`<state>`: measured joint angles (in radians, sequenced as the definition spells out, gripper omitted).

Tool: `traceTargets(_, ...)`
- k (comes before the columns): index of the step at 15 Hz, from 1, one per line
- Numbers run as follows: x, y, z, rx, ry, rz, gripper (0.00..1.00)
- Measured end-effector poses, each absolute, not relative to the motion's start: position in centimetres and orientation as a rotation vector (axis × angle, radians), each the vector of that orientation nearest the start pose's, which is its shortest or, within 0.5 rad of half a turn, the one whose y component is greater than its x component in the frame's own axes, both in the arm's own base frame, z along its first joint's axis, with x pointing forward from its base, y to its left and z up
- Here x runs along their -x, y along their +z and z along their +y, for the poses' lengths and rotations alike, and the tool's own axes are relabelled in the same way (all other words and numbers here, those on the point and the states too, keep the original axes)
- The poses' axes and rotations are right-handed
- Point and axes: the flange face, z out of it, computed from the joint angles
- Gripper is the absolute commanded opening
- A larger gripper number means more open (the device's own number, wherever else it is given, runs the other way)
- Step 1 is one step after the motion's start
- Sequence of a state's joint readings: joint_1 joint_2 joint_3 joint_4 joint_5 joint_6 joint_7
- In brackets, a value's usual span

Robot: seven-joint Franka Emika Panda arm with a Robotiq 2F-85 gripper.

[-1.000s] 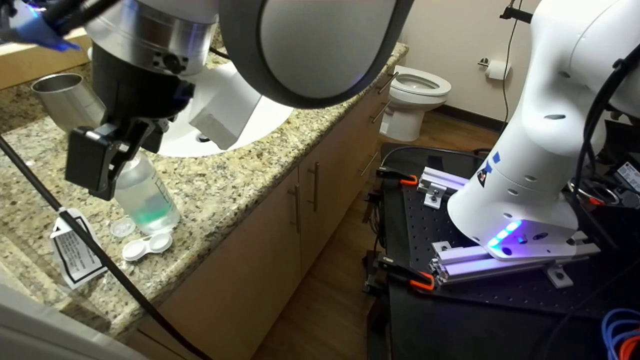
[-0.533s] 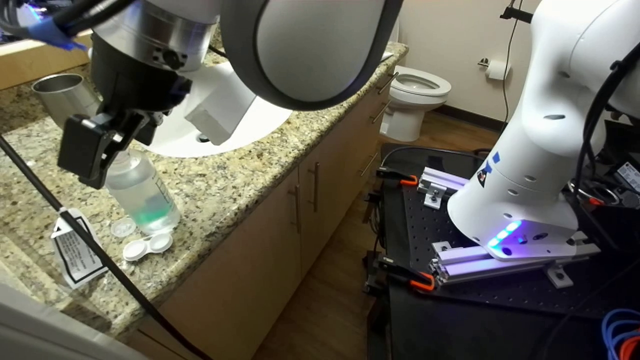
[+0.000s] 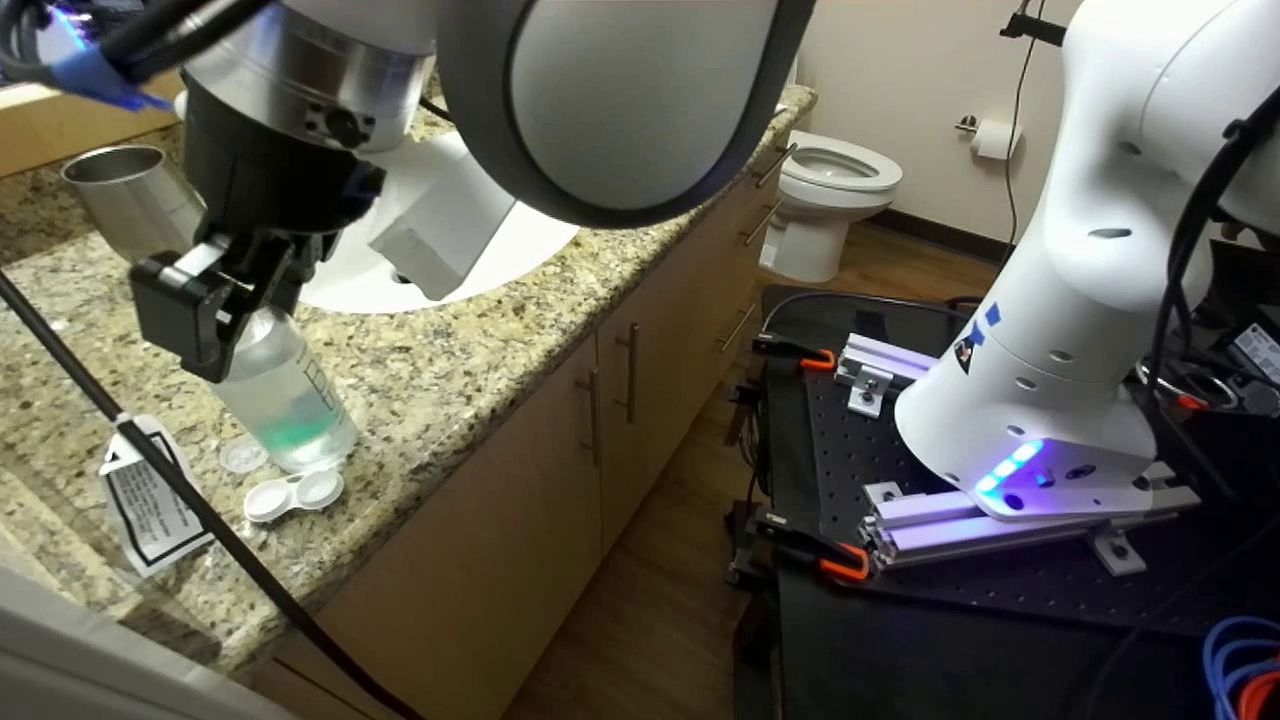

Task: Move the clear bottle to the right

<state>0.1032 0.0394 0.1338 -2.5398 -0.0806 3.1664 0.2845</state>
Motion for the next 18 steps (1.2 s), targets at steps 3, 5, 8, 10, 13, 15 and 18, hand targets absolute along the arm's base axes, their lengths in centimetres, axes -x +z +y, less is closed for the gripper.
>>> traceTargets(3,-48.5,32.4,12.8,2.879,-0.845,-0.035,0.36)
traceTargets(5,-48.5,32.4,12.7,2.880,-0.845,-0.031,0.36)
traceTargets(8,-49.0,32.8,10.9,2.885,-0.863,0.019,0.36)
traceTargets(10,-50.0,34.7,8.3,2.874,-0.923,0.116,0.36)
traceTargets(13,-51.2,40.4,4.3,2.819,-0.998,0.328,0.36)
traceTargets(15,-51.1,44.9,1.4,2.782,-1.039,0.452,0.36)
traceTargets(18,-49.5,50.8,-5.3,2.786,-1.112,0.679,0.36)
